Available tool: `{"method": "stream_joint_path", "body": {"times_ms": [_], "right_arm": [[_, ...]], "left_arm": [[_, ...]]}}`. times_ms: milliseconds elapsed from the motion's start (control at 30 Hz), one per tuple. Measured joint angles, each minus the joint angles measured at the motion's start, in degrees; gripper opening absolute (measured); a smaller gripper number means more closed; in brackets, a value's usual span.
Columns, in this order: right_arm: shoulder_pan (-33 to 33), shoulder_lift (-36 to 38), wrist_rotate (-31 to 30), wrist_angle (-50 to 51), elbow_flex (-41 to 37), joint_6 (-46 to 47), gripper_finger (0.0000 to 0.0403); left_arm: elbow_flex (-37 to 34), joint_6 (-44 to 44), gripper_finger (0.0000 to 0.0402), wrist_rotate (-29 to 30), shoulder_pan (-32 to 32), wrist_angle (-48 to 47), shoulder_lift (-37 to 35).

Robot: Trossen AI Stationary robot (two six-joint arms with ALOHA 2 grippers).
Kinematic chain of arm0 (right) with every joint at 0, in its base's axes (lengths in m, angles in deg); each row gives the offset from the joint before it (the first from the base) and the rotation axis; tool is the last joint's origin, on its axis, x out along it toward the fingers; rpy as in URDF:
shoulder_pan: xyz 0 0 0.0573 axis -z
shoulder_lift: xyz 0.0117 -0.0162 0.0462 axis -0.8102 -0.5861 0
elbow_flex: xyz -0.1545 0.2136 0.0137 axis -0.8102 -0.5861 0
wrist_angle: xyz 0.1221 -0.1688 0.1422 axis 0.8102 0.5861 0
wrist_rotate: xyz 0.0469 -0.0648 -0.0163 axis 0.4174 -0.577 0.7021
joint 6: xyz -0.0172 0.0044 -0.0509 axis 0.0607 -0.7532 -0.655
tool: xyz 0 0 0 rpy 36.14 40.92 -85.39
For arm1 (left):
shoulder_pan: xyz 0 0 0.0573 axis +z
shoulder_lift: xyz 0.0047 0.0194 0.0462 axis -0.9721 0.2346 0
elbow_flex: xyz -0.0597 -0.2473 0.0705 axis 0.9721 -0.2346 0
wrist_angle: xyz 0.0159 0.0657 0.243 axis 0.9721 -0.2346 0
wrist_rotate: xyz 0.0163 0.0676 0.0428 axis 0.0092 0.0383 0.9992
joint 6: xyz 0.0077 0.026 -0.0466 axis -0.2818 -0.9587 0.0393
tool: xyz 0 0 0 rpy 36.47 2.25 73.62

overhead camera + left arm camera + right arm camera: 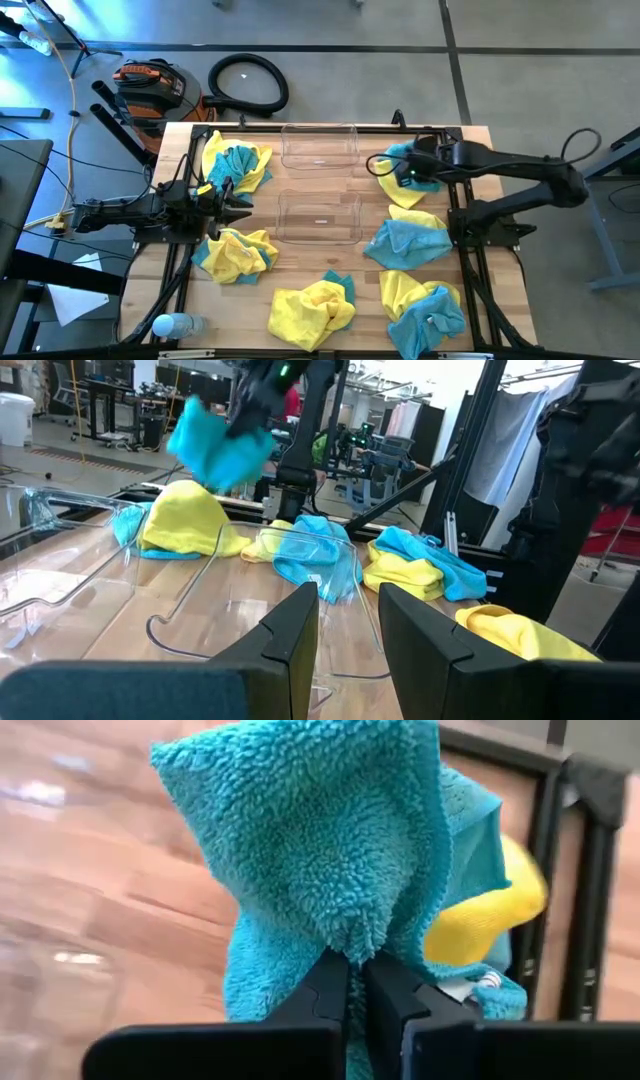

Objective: Sort microfiber towel by color & place in baskets
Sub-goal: Put the blue microfiber towel into the bottom transparent bin

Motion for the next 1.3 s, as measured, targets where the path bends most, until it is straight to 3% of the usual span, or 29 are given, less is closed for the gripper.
{"method": "stream_joint_path", "body": {"times_ms": [200,400,567,833,1100,1300], "right_arm": [[-9.5,-3.1,-5.2,2.6,12.4,3.0,0.0002],[-17.5,-13.1,-7.9,-0.7,24.3,-0.8,0.0001],[-20.8,-25.0,-7.3,-0.9,36.6,-5.9,0.0001],[-20.9,-42.2,-1.0,-0.8,51.8,-15.4,0.0000],[-17.8,-52.7,7.8,-3.3,51.9,-20.5,0.0000],[-16.2,-54.7,13.8,-12.9,44.4,-23.0,0.0000]], "left_arm": [[0.0,0.0,0.0097,0.0,0.0,0.0,0.0],[0.0,0.0,0.0097,0.0,0.0,0.0,0.0],[0.0,0.0,0.0097,0.0,0.0,0.0,0.0],[0.0,0.0,0.0097,0.0,0.0,0.0,0.0],[0.0,0.0,0.0097,0.0,0.0,0.0,0.0],[0.0,0.0,0.0097,0.0,0.0,0.0,0.0]]}}
